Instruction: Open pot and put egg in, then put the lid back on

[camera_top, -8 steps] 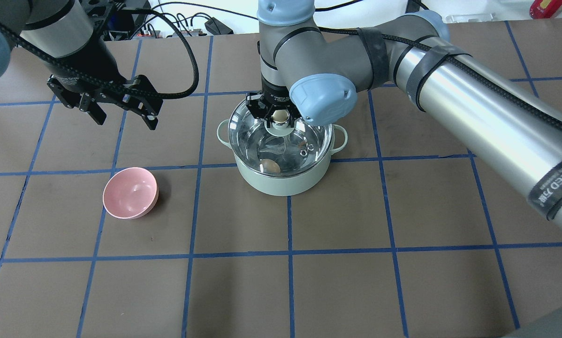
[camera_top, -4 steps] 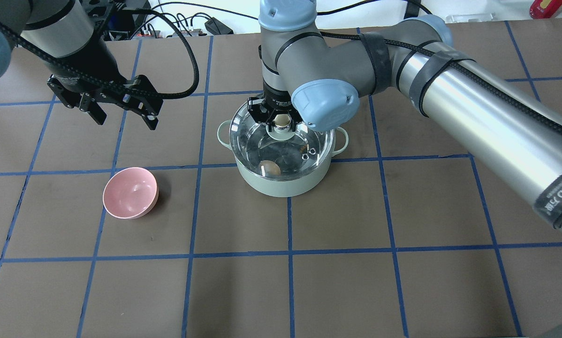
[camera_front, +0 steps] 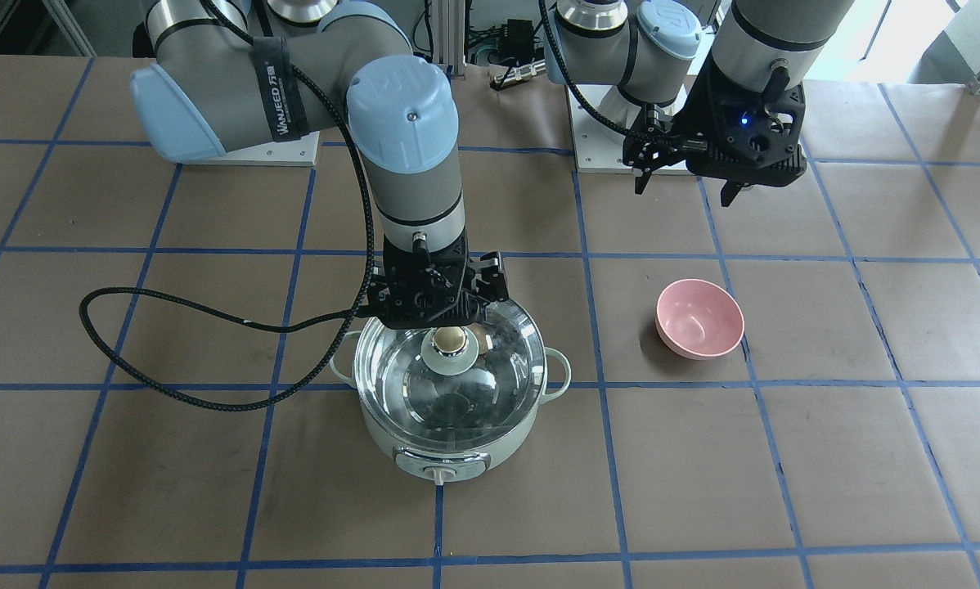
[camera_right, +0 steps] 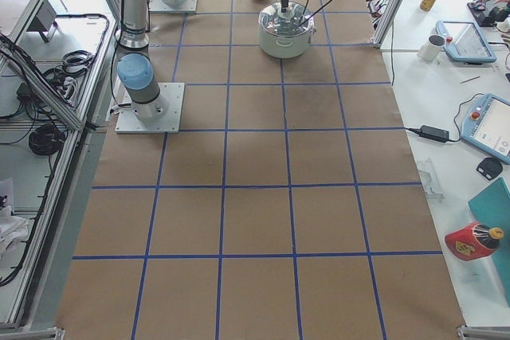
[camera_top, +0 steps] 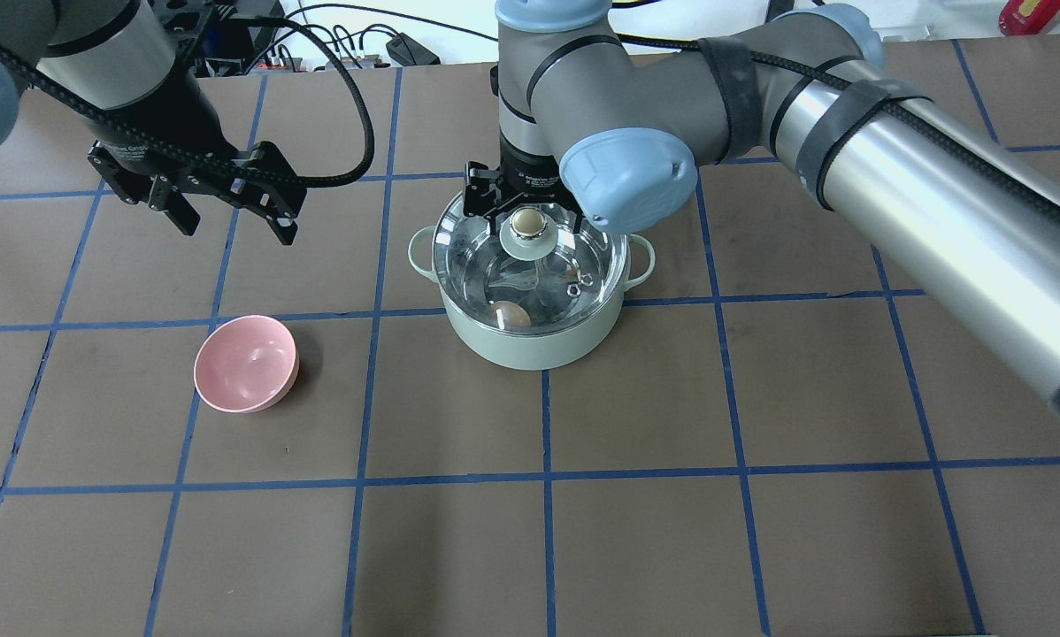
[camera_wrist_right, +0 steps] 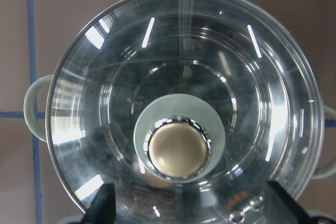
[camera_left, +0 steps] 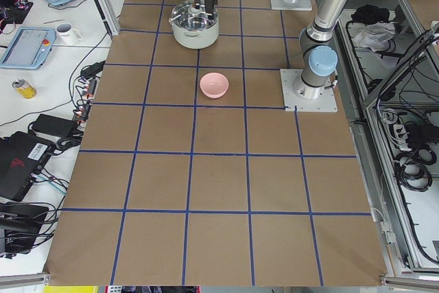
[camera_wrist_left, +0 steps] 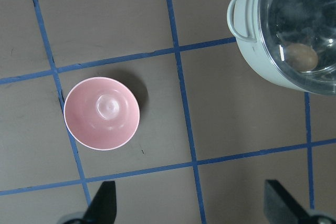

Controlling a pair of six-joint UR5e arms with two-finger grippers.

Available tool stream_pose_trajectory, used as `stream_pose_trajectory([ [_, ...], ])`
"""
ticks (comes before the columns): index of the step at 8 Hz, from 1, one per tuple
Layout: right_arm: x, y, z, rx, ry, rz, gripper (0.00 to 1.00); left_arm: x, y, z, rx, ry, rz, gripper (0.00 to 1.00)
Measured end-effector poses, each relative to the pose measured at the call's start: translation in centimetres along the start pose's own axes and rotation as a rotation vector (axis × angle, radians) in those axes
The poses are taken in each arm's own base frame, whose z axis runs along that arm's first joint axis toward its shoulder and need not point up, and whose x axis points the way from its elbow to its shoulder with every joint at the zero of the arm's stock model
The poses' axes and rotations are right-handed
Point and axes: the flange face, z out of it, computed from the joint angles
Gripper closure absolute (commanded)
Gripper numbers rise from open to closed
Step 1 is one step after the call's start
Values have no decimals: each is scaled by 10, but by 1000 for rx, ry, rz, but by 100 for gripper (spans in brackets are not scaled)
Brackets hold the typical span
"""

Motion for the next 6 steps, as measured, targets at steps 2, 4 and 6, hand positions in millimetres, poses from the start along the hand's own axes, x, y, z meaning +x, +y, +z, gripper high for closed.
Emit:
stream_pose_trajectory([
  [2, 30, 11, -43, -27, 23, 42, 0, 0, 0, 0, 0, 1, 0, 0],
  [4, 103, 6, -93, -13, 47, 97, 0, 0, 0, 0, 0, 1, 0, 0],
  [6, 187, 2, -130, 17, 102, 125, 0, 0, 0, -2, 2, 0, 1, 0],
])
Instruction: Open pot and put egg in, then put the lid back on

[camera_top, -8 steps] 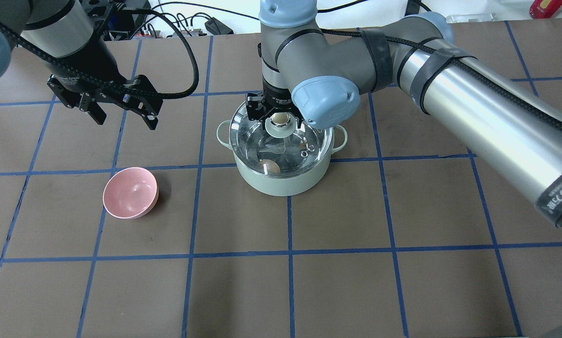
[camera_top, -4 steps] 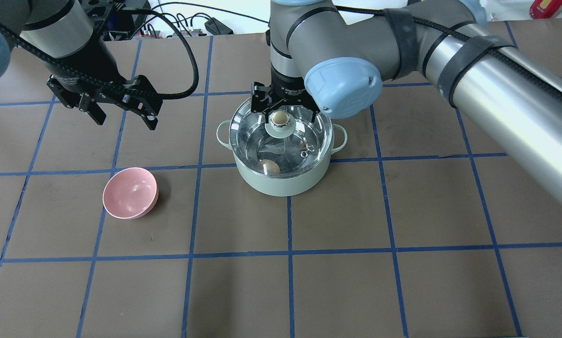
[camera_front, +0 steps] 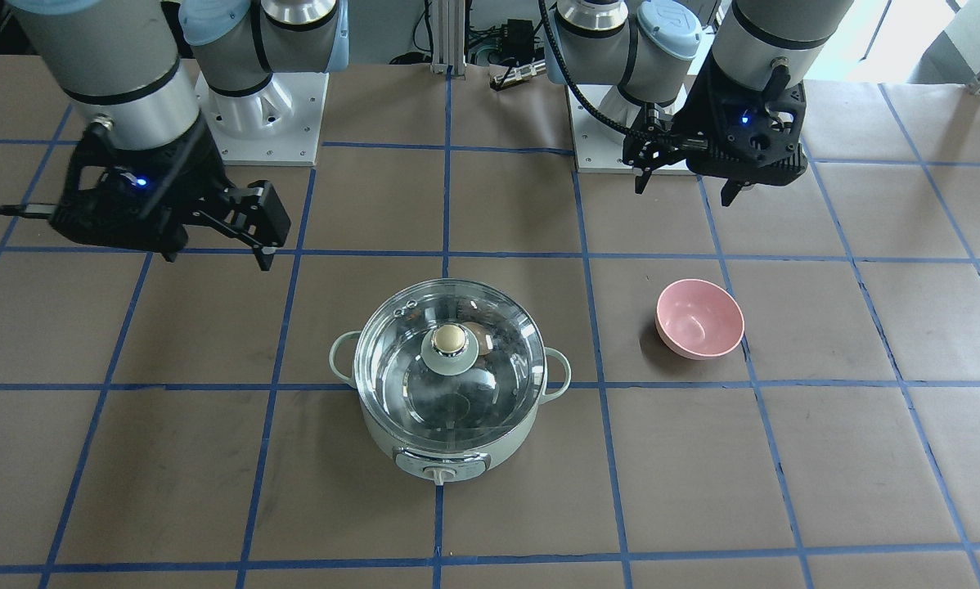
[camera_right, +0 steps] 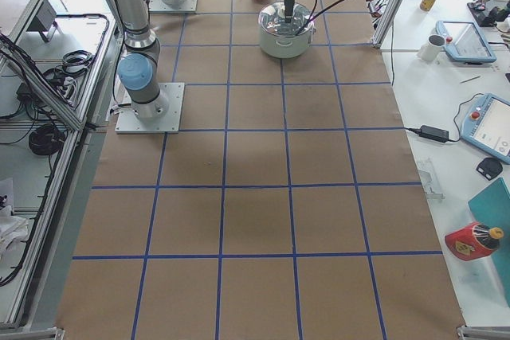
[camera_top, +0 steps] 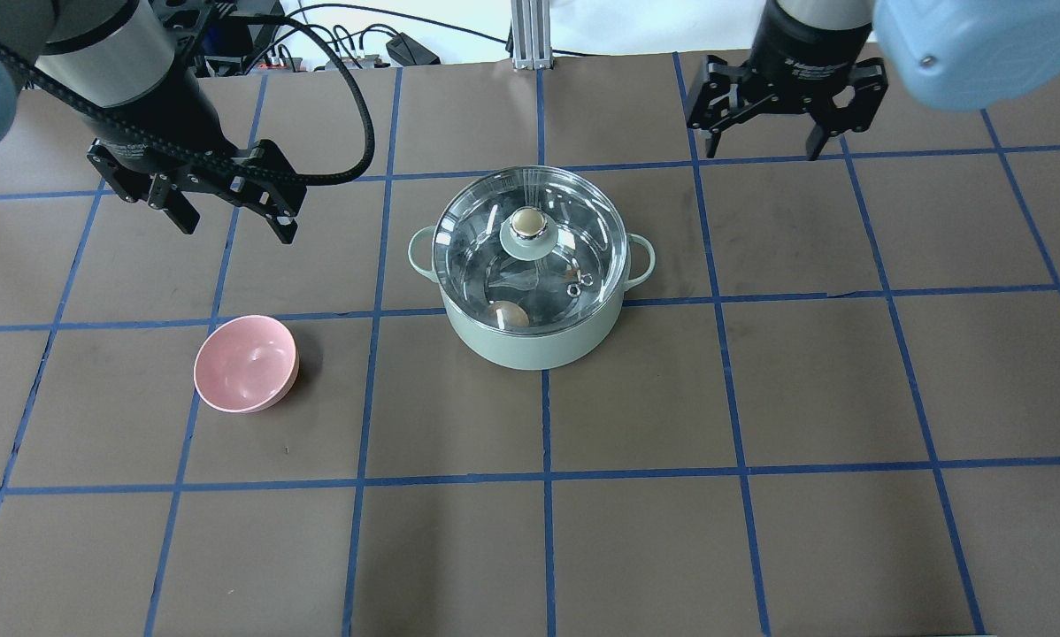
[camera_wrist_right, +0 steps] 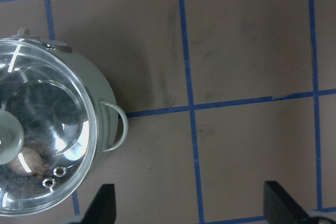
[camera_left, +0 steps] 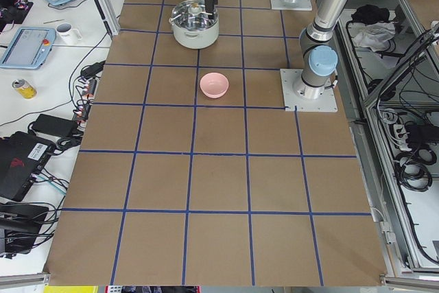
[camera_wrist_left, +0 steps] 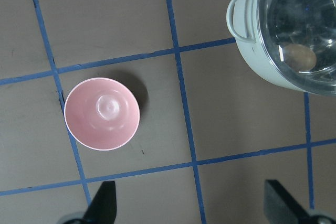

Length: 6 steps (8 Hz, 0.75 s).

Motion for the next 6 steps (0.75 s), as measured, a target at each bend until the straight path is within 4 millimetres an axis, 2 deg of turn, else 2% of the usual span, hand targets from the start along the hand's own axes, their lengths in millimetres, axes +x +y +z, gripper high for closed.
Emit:
stream_pose_trajectory([
  [1, 23, 0, -8, -3, 11, 13, 0, 0, 0, -1, 2, 1, 0, 0],
  [2, 35, 4, -13, -14, 17, 22, 0, 0, 0, -2, 4, -2, -1, 0],
  [6, 43, 7, -11, -32, 18, 25, 0, -4, 1, -8, 9, -38, -2, 0],
])
